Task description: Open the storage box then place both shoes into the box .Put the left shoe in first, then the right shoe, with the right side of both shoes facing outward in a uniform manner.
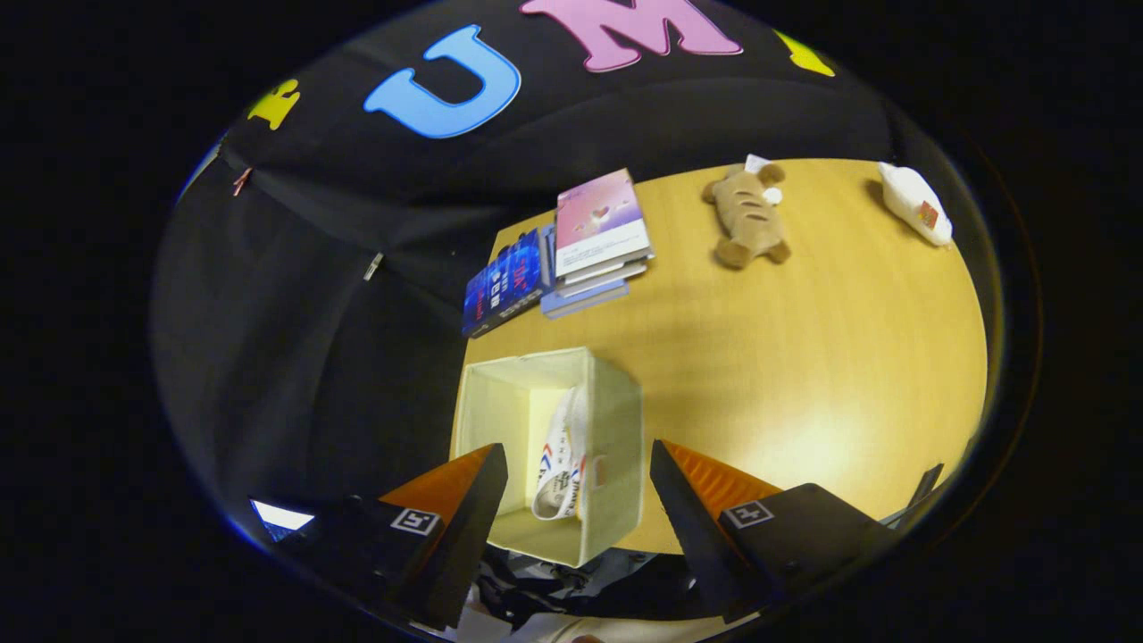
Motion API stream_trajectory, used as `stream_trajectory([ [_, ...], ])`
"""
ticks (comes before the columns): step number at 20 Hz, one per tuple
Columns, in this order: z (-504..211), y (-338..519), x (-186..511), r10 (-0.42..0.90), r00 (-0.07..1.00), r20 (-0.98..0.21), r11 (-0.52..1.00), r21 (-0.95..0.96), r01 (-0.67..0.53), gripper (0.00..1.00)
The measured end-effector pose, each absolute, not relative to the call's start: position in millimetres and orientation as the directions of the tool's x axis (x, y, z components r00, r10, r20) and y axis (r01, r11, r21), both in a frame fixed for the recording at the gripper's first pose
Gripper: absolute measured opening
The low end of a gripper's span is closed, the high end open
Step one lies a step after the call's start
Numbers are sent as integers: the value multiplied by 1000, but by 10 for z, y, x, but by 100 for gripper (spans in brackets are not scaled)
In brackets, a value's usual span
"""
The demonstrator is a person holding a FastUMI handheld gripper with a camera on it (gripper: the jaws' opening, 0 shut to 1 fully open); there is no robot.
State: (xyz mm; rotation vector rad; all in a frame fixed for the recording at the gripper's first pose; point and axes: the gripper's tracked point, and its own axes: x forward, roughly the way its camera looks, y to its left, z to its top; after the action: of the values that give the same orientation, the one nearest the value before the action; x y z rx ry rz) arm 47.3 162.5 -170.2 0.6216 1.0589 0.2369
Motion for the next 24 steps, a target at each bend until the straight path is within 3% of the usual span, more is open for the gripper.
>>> stream_trajectory([
  [8,-1521,382,311,138,714,-687,938,321,128,99],
  [17,-938,-369,-41,-99,897,-432,963,187,196,98],
  [24,-509,-551,-262,-229,948,-222,973,-14,232,97],
])
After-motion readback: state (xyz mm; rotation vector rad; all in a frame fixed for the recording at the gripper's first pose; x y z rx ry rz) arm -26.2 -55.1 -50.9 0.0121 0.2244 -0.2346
